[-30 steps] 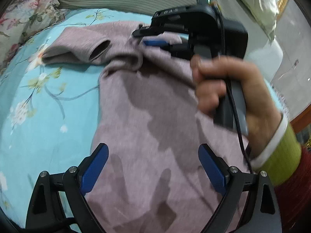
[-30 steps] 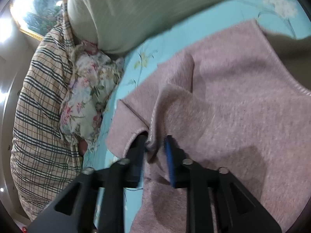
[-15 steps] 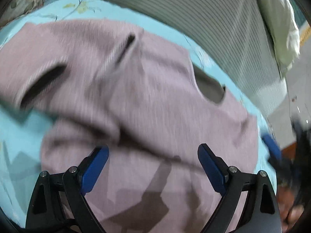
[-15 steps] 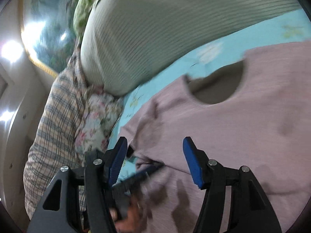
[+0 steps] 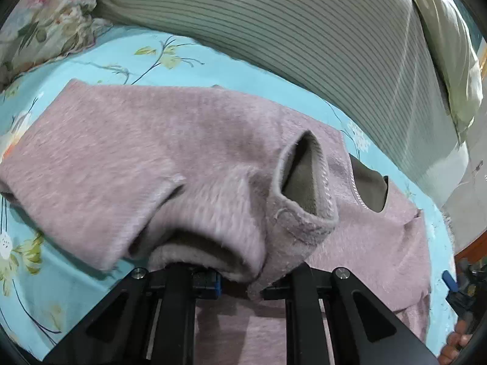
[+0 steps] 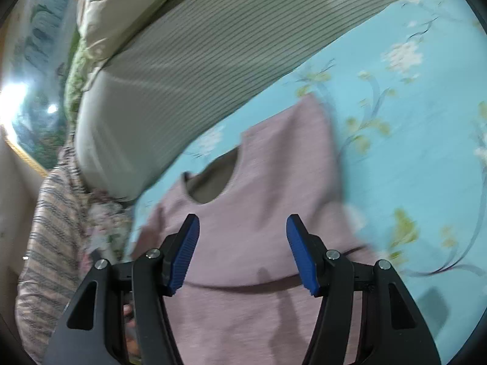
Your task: Fold small clothes
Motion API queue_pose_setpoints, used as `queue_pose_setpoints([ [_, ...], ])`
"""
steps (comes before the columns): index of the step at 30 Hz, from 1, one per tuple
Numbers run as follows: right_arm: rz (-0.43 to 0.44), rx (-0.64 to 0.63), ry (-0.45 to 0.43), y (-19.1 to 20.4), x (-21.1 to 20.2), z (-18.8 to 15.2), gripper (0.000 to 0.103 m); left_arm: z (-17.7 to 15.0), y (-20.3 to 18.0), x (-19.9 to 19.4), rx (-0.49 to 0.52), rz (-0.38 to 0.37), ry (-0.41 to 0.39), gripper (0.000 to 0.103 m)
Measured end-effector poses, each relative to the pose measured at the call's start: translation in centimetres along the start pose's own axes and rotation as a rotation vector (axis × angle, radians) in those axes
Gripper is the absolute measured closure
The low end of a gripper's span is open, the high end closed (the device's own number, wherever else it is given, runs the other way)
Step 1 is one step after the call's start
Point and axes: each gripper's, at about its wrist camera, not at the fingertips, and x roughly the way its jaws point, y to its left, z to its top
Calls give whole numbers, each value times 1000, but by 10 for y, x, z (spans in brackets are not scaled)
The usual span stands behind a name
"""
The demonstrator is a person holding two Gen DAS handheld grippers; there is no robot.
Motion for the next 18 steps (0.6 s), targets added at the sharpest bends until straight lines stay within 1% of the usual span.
queue_pose_setpoints([
  [2, -76, -24, 2, -8, 7, 7, 42, -3, -3, 0, 31, 7, 5, 87],
  [4, -172, -59, 10, -13, 20, 15, 42, -8, -9, -2, 66, 18, 9, 88],
  [6, -239, -82, 19, -19, 31, 21, 42, -13, -15, -6, 99, 19, 6, 88],
  [7, -270, -84, 37, -24, 40, 25, 42, -15, -18, -7, 107, 23, 5, 88],
  [9, -280, -86, 85, -32, 54, 28, 42, -17, -21, -6, 114, 30, 12, 88],
  [11, -272, -111, 135, -31, 69, 28, 44, -19, -25, 2, 106, 31, 31, 88],
  [12, -260, -137, 152, -27, 73, 27, 57, -19, -29, 6, 102, 29, 38, 88],
  [14, -281, -154, 176, -25, 76, 26, 88, -20, -32, 9, 103, 25, 43, 88],
  [16, -277, -134, 152, -31, 67, 30, 90, -20, -35, 3, 114, 15, 40, 88],
  [18, -324, -122, 118, -41, 56, 36, 93, -19, -41, 1, 123, 1, 39, 88],
])
